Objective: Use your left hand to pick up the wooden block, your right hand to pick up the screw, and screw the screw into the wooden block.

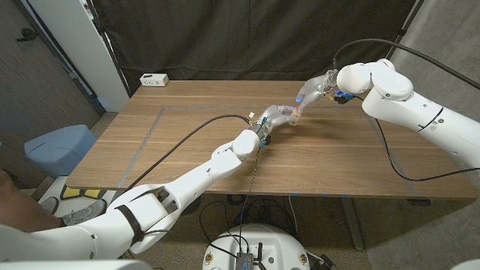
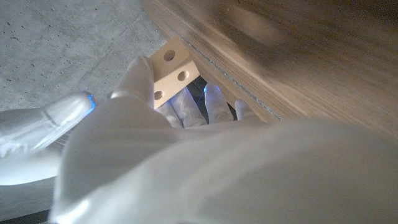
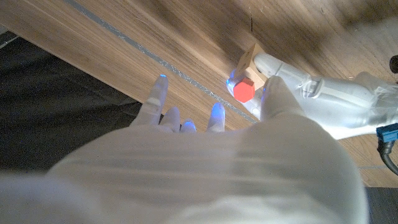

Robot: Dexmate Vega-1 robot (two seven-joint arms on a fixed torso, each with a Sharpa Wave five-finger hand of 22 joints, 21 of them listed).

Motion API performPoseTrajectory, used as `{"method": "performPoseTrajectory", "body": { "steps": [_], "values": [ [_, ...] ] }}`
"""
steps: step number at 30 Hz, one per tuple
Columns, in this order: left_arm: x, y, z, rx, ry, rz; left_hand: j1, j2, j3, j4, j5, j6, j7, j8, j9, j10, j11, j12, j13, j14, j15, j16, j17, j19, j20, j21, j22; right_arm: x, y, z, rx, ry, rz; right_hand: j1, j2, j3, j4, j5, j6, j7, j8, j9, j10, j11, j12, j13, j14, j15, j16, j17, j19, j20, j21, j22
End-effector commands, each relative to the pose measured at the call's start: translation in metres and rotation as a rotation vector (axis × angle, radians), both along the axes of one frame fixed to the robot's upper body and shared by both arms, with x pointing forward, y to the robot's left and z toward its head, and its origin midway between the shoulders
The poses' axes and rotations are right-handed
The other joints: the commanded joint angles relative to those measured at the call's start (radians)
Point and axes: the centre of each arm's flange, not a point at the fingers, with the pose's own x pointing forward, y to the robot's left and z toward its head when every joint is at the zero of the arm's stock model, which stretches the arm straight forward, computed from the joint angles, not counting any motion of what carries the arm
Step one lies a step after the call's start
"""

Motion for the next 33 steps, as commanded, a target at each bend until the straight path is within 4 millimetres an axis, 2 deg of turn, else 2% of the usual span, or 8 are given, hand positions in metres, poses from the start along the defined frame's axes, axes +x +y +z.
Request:
{"method": "performPoseTrajectory", "body": {
  "steps": [1,17,33],
  "values": [
    [0.001,0.000,0.001,0.001,0.001,0.001,-0.017,0.040,0.036,0.028,0.004,0.037,0.023,0.008,0.005,0.012,-0.005,0.025,0.104,0.004,-0.082,0.002,0.002,-0.002,0.006,0.004,0.004,0.002,-0.005,-0.004,-0.016,-0.043,0.005,0.030,-0.006,0.015,0.001,0.002,0.017,-0.031,0.014,0.003,0.011,-0.019,0.011,0.004,0.007,-0.015,0.009,0.003,-0.001,-0.001,0.003,0.004],
    [0.005,0.001,0.001,0.000,0.006,0.003,-0.018,0.039,0.036,0.028,0.004,0.036,0.022,0.007,0.005,0.012,-0.005,0.025,0.104,0.005,-0.082,0.003,0.002,-0.003,0.005,0.004,0.004,0.009,-0.012,-0.014,-0.004,-0.110,0.024,0.074,-0.027,0.025,0.009,0.004,0.086,-0.067,0.047,0.010,0.049,-0.065,0.023,0.005,0.033,-0.053,0.018,0.003,0.013,-0.014,0.007,0.003],
    [0.006,-0.001,0.002,0.003,0.007,0.001,-0.020,0.041,0.037,0.029,0.004,0.037,0.022,0.007,0.005,0.011,-0.005,0.024,0.104,0.006,-0.081,0.004,0.002,-0.003,0.005,0.004,0.004,0.012,-0.012,-0.018,0.016,-0.144,0.051,0.100,-0.026,0.038,0.018,0.008,0.188,-0.070,0.101,0.022,0.107,-0.093,0.035,0.005,0.060,-0.075,0.027,0.008,0.033,-0.027,0.010,0.003]
  ]
}}
